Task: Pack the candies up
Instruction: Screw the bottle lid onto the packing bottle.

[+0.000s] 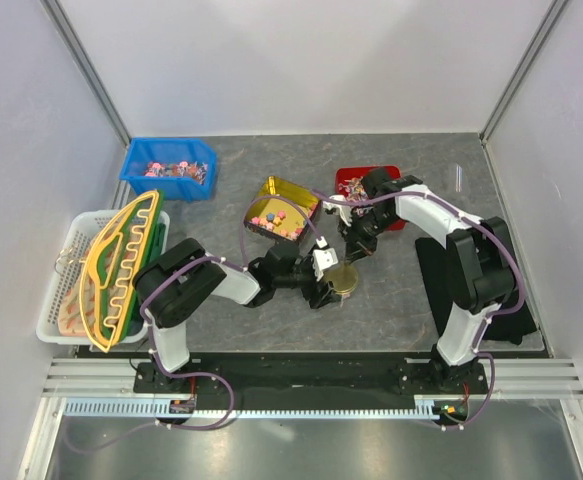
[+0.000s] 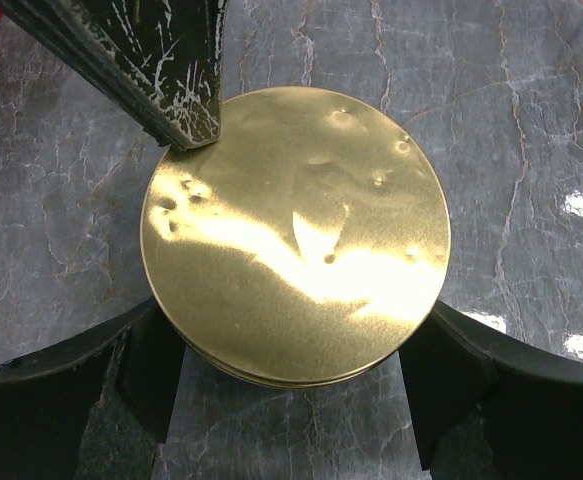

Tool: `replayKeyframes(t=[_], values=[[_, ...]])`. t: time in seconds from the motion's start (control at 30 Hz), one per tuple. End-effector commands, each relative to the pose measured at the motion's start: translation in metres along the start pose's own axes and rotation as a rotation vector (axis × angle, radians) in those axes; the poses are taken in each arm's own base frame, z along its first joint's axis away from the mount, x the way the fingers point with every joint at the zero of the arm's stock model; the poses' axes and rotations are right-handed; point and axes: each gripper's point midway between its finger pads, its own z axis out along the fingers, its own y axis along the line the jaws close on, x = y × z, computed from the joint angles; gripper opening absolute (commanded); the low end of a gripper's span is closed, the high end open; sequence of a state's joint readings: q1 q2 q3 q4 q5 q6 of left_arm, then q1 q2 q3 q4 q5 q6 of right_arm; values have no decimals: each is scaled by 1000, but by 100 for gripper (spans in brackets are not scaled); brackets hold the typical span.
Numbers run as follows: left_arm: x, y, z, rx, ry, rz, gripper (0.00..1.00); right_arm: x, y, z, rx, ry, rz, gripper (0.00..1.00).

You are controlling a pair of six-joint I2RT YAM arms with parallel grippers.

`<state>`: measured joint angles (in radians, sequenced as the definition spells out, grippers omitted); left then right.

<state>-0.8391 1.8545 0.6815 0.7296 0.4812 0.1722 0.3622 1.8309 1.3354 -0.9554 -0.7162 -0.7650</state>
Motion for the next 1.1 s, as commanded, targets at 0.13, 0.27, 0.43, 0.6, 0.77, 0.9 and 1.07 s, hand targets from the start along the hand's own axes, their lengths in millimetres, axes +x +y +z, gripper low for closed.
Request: replayKeyframes(t=[0.13,0.27,0.43,0.6,0.77,0.9,1.07], values=[[34,29,-8,-148,117,-21,56,56,65,12,-177,209,106,7],[34,33,-9,-171,114,-21,55,63,71,15,-189,234,105,6],[34,39,-11,-201,115,-25,52,70,75,17,-208,250,116,5],[34,45,-13,-232,117,-25,50,74,78,16,-215,260,115,5],[35,49,-14,-254,122,-24,49,78,82,15,-233,274,122,5],[36,49,-14,-255,127,-20,49,80,88,13,-256,280,120,4],[35,46,-13,-230,123,-17,49,61,72,5,-165,220,101,14]])
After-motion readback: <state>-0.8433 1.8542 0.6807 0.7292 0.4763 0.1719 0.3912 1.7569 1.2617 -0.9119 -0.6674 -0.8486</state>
